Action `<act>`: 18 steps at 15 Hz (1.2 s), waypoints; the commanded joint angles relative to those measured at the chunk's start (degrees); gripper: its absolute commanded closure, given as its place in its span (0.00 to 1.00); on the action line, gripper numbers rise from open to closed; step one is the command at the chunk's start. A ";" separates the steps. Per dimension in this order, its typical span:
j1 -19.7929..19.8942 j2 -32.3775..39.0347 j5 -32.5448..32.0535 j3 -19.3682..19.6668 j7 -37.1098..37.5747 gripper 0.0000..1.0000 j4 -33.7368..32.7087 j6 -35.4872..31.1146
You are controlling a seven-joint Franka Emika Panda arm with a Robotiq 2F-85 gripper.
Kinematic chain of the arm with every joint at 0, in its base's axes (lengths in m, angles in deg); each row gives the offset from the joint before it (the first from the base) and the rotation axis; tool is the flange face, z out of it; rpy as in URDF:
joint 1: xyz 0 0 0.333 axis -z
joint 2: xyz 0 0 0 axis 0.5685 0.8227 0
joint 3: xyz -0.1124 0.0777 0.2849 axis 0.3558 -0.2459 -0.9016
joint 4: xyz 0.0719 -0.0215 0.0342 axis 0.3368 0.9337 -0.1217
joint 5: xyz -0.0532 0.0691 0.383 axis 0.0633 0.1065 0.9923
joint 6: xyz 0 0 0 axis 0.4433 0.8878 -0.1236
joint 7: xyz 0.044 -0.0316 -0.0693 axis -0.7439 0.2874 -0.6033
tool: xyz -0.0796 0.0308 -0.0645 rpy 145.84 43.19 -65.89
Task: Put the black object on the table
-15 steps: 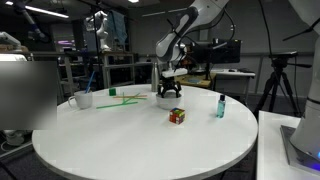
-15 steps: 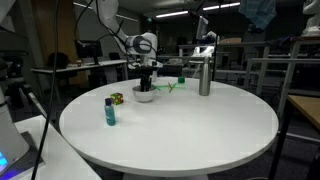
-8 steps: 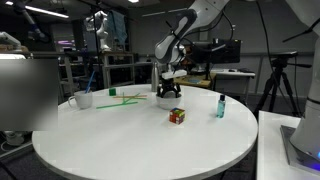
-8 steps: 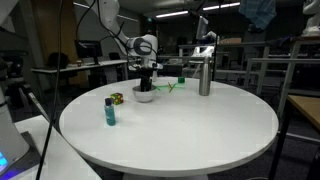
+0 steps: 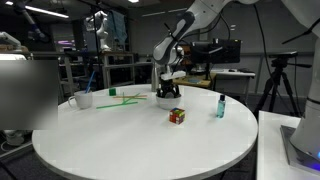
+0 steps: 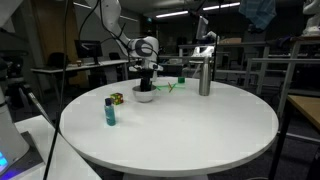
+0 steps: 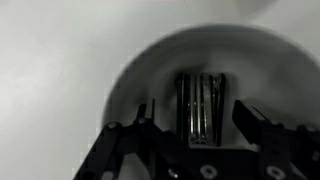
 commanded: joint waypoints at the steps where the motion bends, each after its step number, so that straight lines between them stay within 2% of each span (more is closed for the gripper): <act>1: 1.20 1.31 1.58 -0.78 -1.69 0.48 -3.08 3.10; 5: 1.12 1.27 1.87 -0.73 -1.49 0.80 -3.33 3.63; 18: 0.35 -3.54 0.71 0.64 0.84 0.80 -5.51 10.22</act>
